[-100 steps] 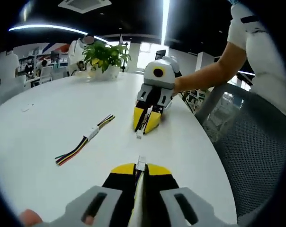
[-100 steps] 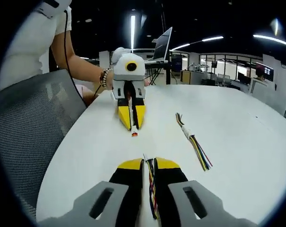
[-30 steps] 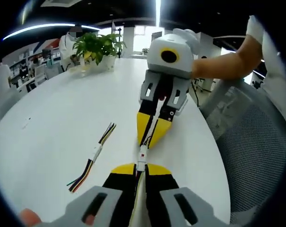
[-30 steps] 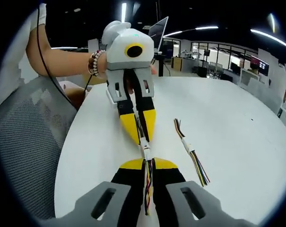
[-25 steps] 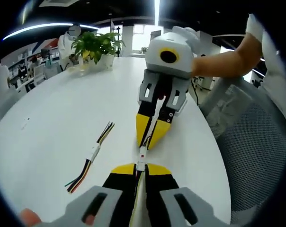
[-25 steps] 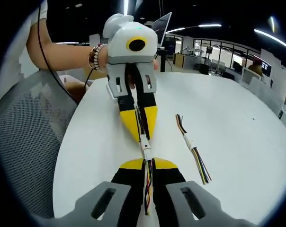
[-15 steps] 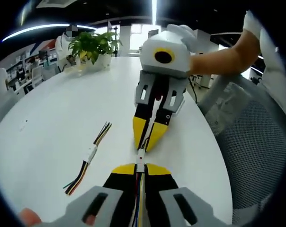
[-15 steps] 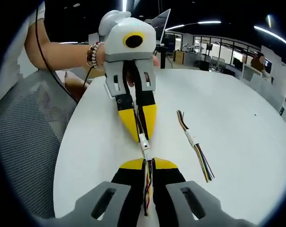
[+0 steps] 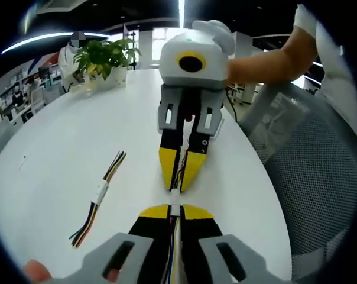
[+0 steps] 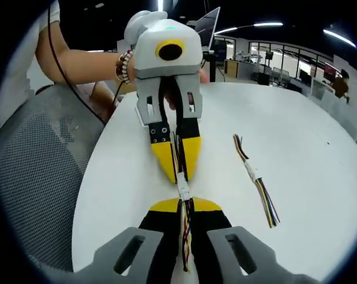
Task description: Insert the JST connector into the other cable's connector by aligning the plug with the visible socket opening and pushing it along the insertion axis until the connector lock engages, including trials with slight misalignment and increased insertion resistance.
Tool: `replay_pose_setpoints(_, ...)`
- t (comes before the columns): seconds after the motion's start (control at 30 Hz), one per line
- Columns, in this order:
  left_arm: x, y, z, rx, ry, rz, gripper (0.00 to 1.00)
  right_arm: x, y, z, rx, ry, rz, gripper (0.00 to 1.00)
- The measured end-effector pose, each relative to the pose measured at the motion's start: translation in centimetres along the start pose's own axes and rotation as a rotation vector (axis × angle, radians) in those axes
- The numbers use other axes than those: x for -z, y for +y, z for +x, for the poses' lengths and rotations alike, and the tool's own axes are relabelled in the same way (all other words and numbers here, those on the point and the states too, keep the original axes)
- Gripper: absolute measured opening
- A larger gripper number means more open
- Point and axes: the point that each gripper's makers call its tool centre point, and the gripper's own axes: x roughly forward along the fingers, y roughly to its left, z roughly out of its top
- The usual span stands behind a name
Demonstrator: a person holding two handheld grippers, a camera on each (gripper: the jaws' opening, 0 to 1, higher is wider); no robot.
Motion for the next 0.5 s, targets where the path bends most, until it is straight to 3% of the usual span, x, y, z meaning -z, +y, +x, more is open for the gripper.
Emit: replay_pose_setpoints(0.5, -0.43, 0.56, -0.17, -0.011, -0.027, -0.014, 0.00, -0.43, -0.47, -0.36, 0.009, -0.030, 0.047, 0.02)
